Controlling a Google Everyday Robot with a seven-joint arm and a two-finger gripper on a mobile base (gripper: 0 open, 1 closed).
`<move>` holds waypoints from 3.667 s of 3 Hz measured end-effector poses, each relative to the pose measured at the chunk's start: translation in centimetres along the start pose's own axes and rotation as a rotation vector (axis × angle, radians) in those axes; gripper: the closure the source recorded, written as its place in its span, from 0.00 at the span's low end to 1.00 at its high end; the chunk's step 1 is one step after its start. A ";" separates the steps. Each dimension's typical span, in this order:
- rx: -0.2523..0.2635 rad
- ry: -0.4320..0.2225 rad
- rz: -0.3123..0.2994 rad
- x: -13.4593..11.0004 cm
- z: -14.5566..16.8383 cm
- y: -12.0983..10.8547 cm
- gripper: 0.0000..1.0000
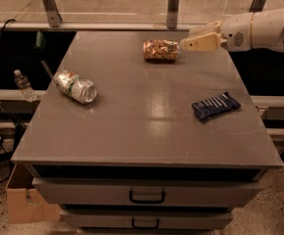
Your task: Place orange can upright
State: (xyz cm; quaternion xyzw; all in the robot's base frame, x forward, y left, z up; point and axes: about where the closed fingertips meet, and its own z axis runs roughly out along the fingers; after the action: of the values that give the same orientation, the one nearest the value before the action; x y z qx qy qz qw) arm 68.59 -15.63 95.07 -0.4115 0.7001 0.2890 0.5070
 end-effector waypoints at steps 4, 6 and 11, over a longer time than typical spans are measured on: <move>0.032 0.433 -0.121 2.4 10.4 -5.0 0.00; 0.011 0.607 -0.194 5.2 14.2 -6.0 0.00; -0.055 0.859 -0.370 5.2 13.8 -5.3 0.98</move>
Offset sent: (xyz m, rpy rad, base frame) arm 0.0801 0.0173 -0.0094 -0.3440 0.0778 -0.0616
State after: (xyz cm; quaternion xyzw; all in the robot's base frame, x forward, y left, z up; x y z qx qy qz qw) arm 78.95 -8.41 85.81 -0.6252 0.7535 0.0156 0.2030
